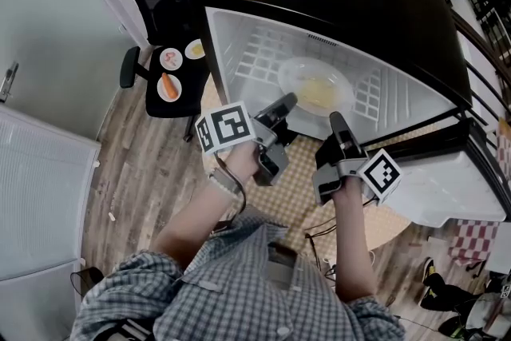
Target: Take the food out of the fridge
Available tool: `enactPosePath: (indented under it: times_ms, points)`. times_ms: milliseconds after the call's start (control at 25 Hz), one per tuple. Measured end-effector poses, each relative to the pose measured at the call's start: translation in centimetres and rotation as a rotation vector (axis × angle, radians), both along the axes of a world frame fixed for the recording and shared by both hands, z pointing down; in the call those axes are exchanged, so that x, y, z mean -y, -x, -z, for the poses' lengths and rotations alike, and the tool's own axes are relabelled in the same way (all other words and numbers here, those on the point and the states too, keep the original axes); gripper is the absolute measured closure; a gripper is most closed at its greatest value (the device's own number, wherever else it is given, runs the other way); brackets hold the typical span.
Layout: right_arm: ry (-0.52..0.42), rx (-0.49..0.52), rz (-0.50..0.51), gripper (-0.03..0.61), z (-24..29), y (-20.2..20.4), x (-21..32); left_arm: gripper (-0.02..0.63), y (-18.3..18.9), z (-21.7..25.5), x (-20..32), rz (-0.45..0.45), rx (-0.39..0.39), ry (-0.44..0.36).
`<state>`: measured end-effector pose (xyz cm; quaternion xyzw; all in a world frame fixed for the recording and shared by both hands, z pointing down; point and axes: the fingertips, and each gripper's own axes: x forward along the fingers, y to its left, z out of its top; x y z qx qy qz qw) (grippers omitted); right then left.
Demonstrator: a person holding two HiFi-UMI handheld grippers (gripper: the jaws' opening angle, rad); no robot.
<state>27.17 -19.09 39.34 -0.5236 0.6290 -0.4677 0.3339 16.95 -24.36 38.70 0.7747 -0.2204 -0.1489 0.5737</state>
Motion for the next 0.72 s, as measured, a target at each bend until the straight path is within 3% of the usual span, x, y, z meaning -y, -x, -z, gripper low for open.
enactPosePath:
  times_ms: [240,720]
  points:
    - [-0.010,-0.023,0.039,0.540,0.3,1.2,-1.4,0.575,1.2,0.2,-1.8,-0.003,0.022,-0.040]
    - [-0.022,-0.041,0.191,0.540,0.5,5.4,-2.8,0.575,5.7,-0.3,-4.8,0.082,0.020,-0.014]
